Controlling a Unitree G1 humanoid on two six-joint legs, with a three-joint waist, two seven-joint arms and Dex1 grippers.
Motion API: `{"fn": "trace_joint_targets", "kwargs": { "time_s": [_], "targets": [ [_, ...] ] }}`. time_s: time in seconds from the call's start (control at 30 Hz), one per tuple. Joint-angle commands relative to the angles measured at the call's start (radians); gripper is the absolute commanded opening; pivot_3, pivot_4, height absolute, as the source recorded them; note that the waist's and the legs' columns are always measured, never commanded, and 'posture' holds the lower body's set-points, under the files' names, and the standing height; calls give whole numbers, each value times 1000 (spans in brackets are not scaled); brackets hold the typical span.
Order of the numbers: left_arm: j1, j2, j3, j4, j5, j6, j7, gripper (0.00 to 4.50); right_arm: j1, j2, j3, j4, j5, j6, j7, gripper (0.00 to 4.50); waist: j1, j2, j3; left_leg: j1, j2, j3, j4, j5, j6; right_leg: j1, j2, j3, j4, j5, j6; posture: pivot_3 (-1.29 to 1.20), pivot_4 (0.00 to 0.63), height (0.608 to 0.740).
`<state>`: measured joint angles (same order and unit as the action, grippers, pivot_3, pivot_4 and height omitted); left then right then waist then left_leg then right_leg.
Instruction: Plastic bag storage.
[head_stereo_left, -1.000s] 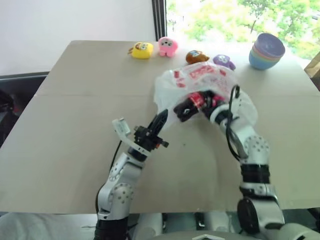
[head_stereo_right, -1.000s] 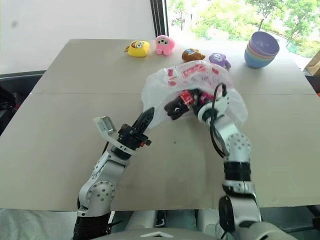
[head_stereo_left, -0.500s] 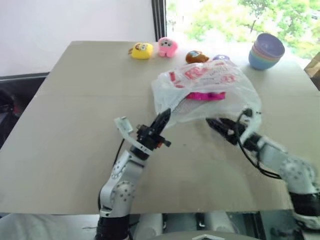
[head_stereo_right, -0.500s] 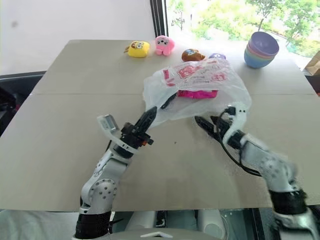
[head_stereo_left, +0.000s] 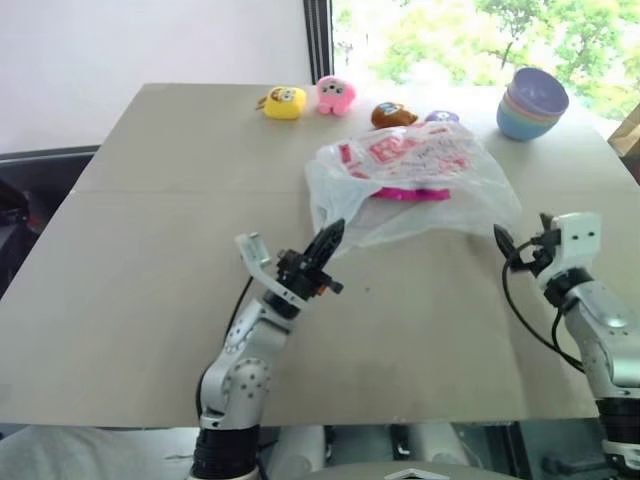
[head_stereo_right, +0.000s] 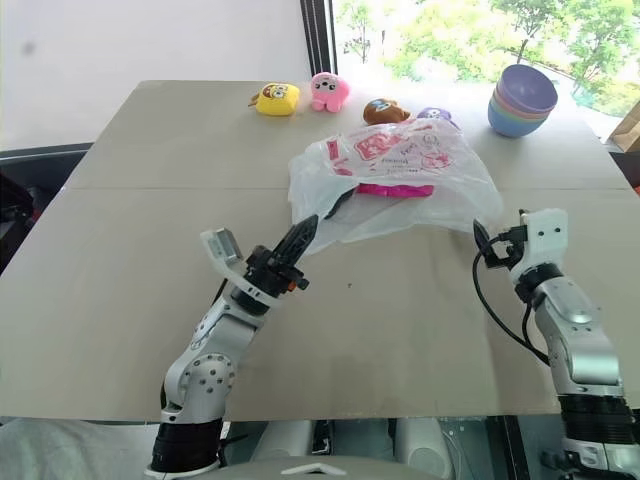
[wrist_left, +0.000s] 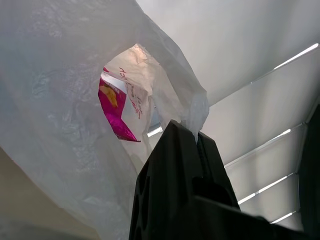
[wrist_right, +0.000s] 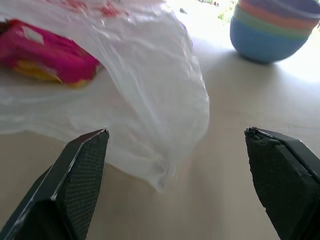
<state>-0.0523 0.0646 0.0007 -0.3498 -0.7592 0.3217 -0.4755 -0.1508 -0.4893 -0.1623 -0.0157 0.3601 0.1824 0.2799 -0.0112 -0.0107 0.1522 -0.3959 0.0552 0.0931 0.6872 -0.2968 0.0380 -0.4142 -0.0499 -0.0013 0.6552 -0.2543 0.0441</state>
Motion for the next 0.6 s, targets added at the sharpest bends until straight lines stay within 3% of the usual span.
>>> {"fn": "trace_joint_targets", "kwargs": {
  "time_s": [0.03, 0.17, 0.2, 0.27, 0.5, 0.6],
  "targets": [
    [-4, -3, 17, -14, -6, -7, 7, 0, -88, 48, -15, 56, -5, -32, 7, 4395, -3, 0, 0, 0, 0, 0, 0, 0, 0, 0, 0, 0, 0, 0, 0, 0, 150, 740],
    [4, 5, 23, -20, -2, -6, 9, 0, -154, 84, -41, 144, 1, -12, 4, 4395, 1, 0, 0, 1, 0, 1, 0, 0, 0, 0, 0, 1, 2, 0, 0, 0, 150, 740],
    [4, 10, 22, -23, 4, -5, 11, 0, -163, 90, -49, 153, 14, 6, 7, 4174, 3, 0, 0, 1, 0, 1, 0, 0, 0, 0, 0, 1, 1, 0, 0, 0, 150, 740],
    [-3, 17, 28, -31, 2, 0, 16, 0, -181, 102, -68, 164, 37, 30, 7, 3626, 3, 0, 0, 1, 0, 1, 0, 0, 0, 0, 0, 1, 1, 0, 0, 0, 150, 740],
    [-54, 62, 77, -28, -6, 22, 37, 0, -197, 101, -114, 137, 74, 94, 18, 209, 1, 0, 0, 0, 0, 1, 0, 0, 0, 0, 0, 1, 2, 0, 0, 0, 150, 740],
    [-92, 94, 108, -5, 1, 40, 56, 0, -197, 99, -141, 62, 161, 170, 51, 42, 1, 0, 0, 1, 0, 1, 0, 0, 0, 0, 0, 1, 2, 0, 0, 0, 150, 740]
  ]
}}
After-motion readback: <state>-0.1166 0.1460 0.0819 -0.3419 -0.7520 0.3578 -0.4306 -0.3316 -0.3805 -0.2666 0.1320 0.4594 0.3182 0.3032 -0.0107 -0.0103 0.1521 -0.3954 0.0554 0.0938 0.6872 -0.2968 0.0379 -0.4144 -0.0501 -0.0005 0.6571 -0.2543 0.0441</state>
